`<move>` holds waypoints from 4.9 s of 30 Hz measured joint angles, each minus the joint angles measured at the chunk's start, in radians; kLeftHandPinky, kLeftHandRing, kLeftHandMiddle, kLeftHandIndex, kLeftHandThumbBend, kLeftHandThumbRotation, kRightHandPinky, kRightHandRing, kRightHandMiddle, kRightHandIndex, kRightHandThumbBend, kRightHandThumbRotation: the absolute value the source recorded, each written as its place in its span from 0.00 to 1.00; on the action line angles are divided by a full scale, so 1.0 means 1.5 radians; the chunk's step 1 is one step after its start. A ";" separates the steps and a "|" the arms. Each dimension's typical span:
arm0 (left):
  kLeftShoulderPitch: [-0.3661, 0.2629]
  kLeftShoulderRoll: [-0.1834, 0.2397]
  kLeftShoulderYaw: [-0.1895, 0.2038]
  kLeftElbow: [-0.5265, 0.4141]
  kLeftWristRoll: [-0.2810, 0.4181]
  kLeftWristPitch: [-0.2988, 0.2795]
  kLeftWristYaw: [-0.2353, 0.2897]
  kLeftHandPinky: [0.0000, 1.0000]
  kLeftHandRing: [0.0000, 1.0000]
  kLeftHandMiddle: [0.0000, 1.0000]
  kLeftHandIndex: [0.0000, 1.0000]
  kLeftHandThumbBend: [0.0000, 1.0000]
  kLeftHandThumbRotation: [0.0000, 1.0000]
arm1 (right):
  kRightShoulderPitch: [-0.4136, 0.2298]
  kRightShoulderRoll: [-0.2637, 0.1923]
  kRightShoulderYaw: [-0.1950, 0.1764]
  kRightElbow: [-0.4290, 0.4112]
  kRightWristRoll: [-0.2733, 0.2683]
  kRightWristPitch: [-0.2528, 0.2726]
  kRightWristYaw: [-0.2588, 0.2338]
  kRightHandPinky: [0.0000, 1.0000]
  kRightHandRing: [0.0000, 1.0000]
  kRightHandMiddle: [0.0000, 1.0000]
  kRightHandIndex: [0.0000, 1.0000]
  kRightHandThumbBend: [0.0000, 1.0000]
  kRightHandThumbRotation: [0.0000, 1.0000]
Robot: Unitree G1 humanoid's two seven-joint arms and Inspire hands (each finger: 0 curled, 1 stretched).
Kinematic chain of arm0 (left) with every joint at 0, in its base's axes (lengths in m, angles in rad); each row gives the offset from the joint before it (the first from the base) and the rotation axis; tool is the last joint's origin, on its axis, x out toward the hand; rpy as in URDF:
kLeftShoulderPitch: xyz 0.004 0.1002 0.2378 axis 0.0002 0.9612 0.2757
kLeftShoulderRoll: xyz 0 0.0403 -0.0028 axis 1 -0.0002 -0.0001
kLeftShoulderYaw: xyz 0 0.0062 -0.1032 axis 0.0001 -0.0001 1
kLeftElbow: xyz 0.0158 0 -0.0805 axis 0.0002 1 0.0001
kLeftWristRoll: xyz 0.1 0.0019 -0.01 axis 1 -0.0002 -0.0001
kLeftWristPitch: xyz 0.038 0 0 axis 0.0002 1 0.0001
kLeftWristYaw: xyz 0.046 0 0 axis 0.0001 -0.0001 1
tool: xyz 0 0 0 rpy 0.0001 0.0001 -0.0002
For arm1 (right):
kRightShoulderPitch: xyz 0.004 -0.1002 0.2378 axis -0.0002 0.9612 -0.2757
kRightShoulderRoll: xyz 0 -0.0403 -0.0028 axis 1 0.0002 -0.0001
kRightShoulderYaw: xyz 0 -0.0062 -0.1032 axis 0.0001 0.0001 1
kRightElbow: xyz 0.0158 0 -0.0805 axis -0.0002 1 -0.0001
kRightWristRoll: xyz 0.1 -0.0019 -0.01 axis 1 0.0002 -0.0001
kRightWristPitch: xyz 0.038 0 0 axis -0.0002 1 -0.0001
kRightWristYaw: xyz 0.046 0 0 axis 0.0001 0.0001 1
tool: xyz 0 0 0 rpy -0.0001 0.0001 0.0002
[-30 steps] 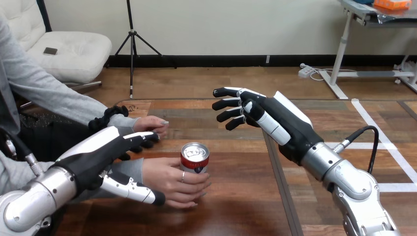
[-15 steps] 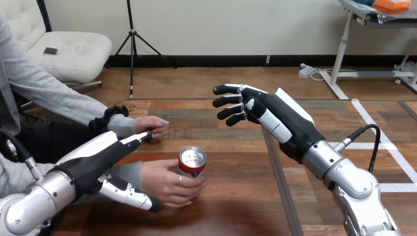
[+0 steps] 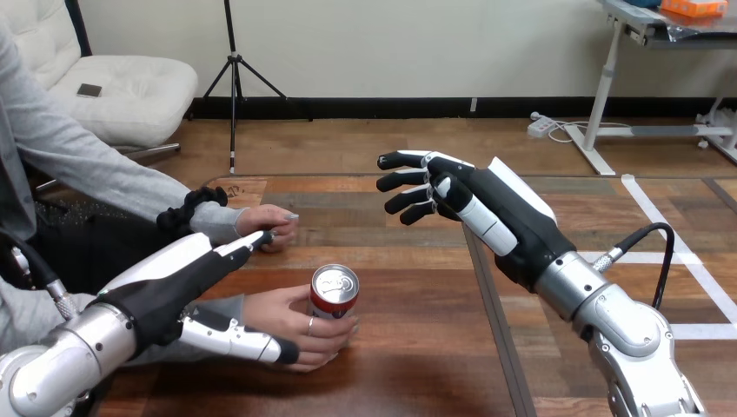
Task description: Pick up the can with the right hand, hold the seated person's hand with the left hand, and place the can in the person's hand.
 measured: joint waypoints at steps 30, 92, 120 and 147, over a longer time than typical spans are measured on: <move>0.054 -0.123 0.054 0.095 -0.126 -0.279 0.229 0.60 0.78 0.85 0.85 0.56 0.82 | 0.066 0.006 -0.006 -0.047 0.055 -0.012 0.000 0.68 0.76 0.77 0.84 1.00 1.00; 0.220 -0.362 0.043 0.117 -0.272 -0.426 0.295 0.69 0.79 0.81 0.84 0.25 0.94 | 0.288 0.134 -0.056 -0.120 0.188 -0.050 -0.014 0.92 0.88 0.87 0.87 0.90 1.00; 0.215 -0.365 0.030 0.120 -0.312 -0.425 0.280 0.71 0.81 0.81 0.82 0.19 0.91 | 0.302 0.148 -0.057 -0.123 0.194 -0.046 -0.021 0.90 0.87 0.86 0.86 0.90 1.00; 0.180 -0.402 0.028 0.166 -0.341 -0.518 0.298 0.63 0.79 0.78 0.78 0.10 0.98 | 0.312 0.157 -0.048 -0.123 0.195 -0.035 -0.020 0.85 0.86 0.86 0.86 0.90 1.00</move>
